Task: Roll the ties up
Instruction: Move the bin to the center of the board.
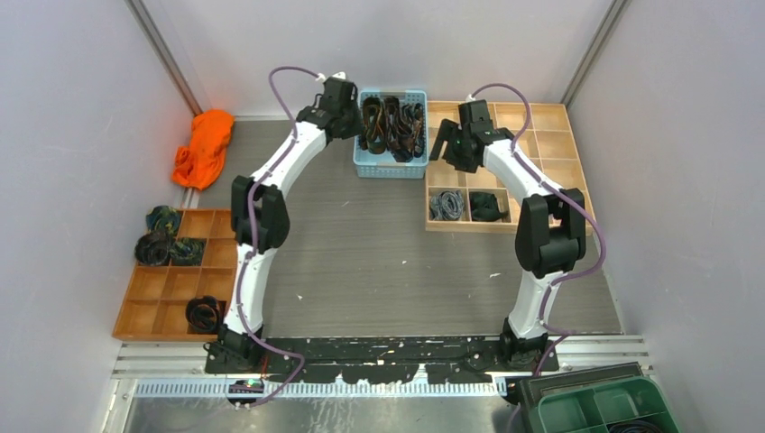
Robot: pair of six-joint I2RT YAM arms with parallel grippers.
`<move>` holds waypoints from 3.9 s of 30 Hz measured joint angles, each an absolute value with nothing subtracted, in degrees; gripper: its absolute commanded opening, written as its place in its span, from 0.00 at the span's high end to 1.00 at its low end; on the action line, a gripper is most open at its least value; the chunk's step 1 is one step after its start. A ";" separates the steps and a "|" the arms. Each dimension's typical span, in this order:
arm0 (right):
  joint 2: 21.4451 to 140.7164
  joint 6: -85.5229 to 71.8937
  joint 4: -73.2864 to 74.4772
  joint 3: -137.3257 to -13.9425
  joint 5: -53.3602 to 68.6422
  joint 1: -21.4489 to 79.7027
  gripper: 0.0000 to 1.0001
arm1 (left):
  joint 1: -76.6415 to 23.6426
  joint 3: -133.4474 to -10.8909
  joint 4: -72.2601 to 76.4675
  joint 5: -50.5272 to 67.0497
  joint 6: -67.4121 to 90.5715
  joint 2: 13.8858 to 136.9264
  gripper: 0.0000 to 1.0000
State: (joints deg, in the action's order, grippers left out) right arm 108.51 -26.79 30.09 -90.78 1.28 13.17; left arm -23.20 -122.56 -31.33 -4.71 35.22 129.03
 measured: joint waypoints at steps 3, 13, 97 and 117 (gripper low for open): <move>108.51 -27.40 29.19 -89.95 2.68 11.90 0.21 | -24.16 -133.60 -34.20 -4.71 34.65 136.31 0.65; 108.51 -28.80 25.93 -89.17 6.09 9.98 0.21 | -26.81 -140.40 -36.80 -4.43 33.93 144.66 0.57; 125.80 -23.68 32.60 -113.06 14.37 18.28 0.53 | -32.03 -99.35 -22.87 -4.01 37.95 118.83 0.64; 134.37 -20.03 38.22 -118.91 8.01 21.43 0.68 | -31.38 -87.15 -22.41 -4.78 35.77 103.61 0.69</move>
